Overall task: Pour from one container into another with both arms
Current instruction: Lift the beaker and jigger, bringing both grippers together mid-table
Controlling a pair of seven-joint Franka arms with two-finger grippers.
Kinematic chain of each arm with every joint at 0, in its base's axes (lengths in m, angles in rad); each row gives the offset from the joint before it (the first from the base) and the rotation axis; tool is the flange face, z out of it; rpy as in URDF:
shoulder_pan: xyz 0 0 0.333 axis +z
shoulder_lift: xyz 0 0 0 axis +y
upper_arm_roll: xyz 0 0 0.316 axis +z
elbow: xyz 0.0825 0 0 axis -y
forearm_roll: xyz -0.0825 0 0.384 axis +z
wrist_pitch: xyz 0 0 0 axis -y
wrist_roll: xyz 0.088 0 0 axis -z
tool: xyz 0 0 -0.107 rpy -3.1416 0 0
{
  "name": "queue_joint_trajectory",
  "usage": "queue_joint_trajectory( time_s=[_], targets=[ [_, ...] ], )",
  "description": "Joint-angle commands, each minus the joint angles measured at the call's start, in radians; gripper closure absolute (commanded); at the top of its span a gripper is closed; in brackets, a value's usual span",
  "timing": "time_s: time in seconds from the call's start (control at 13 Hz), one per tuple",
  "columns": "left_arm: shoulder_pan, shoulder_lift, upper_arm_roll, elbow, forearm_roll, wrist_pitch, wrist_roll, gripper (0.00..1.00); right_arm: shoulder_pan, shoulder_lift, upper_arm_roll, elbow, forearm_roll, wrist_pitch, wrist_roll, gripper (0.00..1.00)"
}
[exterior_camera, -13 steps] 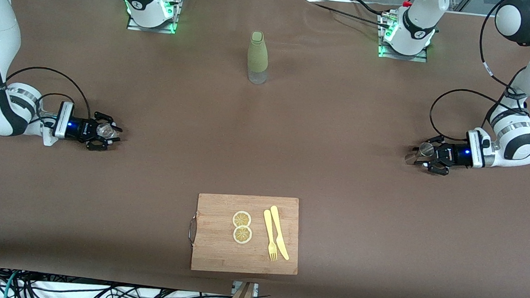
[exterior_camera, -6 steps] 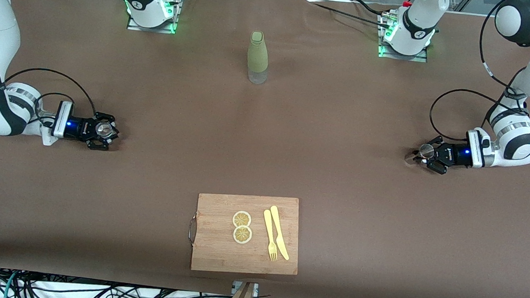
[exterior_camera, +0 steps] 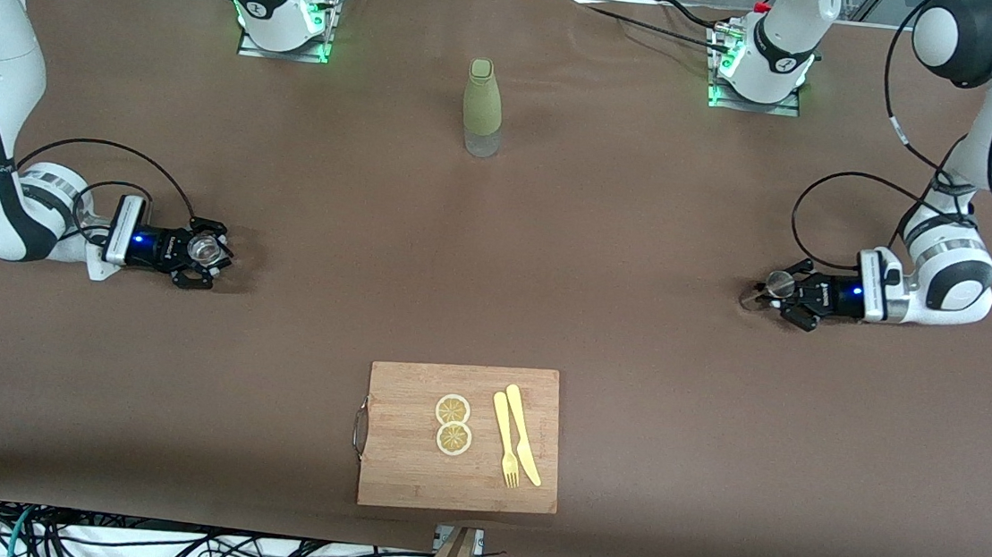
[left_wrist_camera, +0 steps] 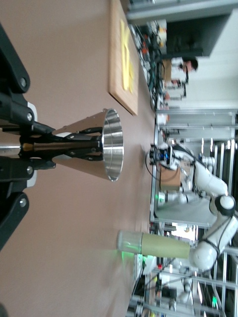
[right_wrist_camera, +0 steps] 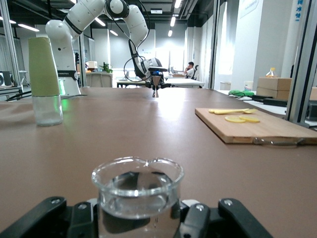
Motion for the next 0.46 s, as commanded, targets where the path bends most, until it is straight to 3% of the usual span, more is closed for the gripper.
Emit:
queue_joint_trajectory(
  time_s=[0.0, 0.38],
  targets=[
    [-0.086, -0.005, -0.046, 0.044, -0.034, 0.033, -0.042, 1.0, 0.001, -0.005, 0.053, 0.006, 0.046, -0.004, 0.049, 0.86],
    [-0.282, 0.001, -0.143, 0.098, -0.198, 0.229, -0.214, 1.0, 0.108, -0.016, 0.092, 0.068, 0.059, 0.034, 0.192, 0.86]
  ],
)
